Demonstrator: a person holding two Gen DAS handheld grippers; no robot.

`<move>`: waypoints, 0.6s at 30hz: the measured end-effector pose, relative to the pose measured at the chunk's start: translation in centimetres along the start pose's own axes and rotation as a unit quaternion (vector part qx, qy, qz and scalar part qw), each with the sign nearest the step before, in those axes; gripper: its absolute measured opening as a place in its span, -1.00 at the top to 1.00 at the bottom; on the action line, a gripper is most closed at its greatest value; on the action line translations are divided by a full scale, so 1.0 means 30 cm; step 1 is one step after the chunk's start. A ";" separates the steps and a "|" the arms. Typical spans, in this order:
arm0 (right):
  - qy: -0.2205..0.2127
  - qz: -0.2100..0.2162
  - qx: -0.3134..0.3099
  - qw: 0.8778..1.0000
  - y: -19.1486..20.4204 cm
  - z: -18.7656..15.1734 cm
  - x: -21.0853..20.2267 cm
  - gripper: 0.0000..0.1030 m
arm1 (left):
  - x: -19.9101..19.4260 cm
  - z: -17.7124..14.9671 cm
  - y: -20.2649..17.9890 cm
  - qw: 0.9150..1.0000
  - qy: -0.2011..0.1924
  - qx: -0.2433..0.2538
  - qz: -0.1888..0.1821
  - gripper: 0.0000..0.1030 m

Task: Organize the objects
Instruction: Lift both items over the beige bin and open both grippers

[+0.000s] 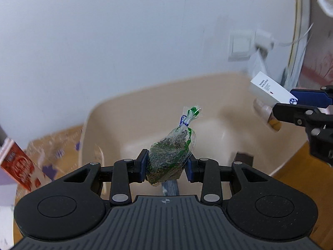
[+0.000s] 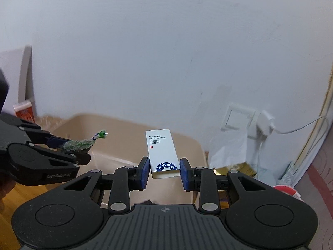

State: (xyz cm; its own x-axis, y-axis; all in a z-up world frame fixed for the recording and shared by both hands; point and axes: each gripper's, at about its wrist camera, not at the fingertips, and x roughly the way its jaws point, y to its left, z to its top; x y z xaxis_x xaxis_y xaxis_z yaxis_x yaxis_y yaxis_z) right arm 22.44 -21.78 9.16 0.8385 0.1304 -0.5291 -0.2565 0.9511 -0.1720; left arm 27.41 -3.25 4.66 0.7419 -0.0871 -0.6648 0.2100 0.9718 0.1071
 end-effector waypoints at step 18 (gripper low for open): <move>0.061 0.005 0.013 0.998 -0.012 -0.022 0.092 -0.35 | 0.015 0.016 0.047 0.998 0.039 -0.043 0.004 -0.53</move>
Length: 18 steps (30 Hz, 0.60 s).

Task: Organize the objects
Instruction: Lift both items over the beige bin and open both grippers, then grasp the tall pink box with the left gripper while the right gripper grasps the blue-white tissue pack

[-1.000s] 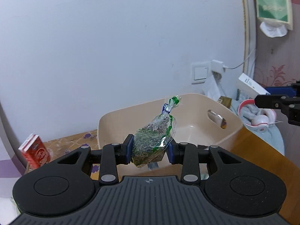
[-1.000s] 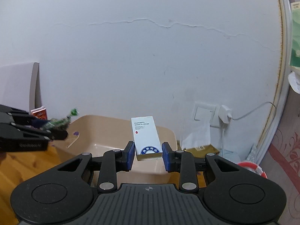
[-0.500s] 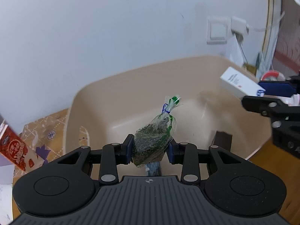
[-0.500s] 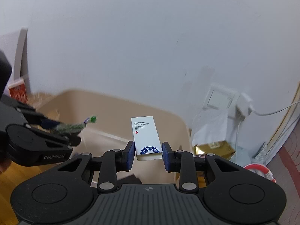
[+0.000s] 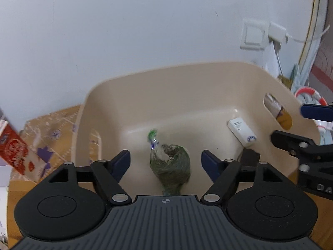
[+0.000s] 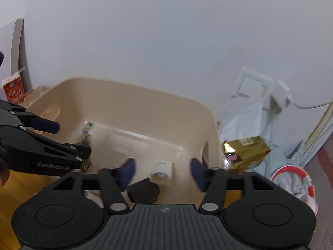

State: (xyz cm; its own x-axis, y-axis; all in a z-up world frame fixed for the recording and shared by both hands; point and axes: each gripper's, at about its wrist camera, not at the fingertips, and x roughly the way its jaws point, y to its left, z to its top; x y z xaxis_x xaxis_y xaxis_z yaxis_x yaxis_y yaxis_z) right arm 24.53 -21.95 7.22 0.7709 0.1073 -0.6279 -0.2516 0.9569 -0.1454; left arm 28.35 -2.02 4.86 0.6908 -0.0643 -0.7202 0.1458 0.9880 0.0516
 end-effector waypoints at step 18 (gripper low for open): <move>-0.021 -0.005 0.012 1.000 -0.045 -0.200 -0.282 -1.00 | -0.324 -0.147 0.011 0.998 -0.054 -0.016 0.001 -0.76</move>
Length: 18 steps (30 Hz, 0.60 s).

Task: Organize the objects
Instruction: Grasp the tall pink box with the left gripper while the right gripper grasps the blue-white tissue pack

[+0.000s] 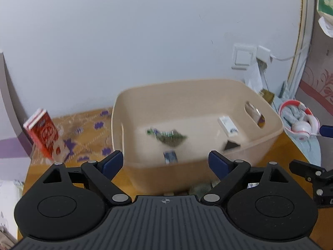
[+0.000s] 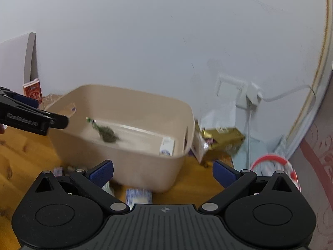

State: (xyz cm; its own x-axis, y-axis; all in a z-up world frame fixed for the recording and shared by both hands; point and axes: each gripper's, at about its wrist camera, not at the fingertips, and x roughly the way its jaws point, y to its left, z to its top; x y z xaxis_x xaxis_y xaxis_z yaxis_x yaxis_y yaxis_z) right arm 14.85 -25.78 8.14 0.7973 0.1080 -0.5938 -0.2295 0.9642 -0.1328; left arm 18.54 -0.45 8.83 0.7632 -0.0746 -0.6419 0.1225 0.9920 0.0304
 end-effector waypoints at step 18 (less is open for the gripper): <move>0.090 0.017 -0.014 0.996 0.015 -0.241 0.070 -1.00 | 0.125 -0.321 -0.071 0.995 0.098 0.013 -0.010 -0.78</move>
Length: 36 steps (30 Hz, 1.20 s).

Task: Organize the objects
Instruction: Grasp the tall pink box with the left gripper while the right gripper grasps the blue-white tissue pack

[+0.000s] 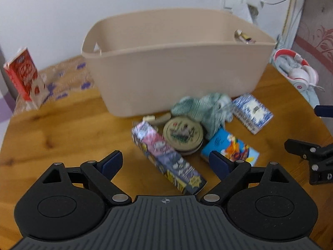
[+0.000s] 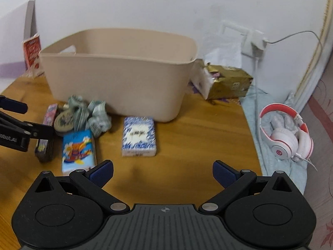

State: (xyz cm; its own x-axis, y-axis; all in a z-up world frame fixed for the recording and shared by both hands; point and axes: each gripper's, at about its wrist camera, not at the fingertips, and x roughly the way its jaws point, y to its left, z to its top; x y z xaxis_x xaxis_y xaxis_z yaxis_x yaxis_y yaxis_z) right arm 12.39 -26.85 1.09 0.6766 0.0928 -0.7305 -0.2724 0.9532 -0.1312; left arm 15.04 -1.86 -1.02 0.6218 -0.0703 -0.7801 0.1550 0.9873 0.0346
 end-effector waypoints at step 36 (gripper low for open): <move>-0.027 0.035 0.030 0.999 0.045 0.032 0.211 0.14 | 0.060 -0.023 0.119 0.999 0.009 -0.037 -0.004 0.56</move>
State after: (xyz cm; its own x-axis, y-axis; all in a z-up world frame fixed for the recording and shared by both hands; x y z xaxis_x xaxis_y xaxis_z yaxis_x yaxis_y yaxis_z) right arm 16.96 -24.71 -3.06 0.6940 0.1734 -0.6988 -0.2803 0.9591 -0.0404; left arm 16.20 1.65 -2.73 0.6061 -0.0769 -0.7917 0.1030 0.9945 -0.0177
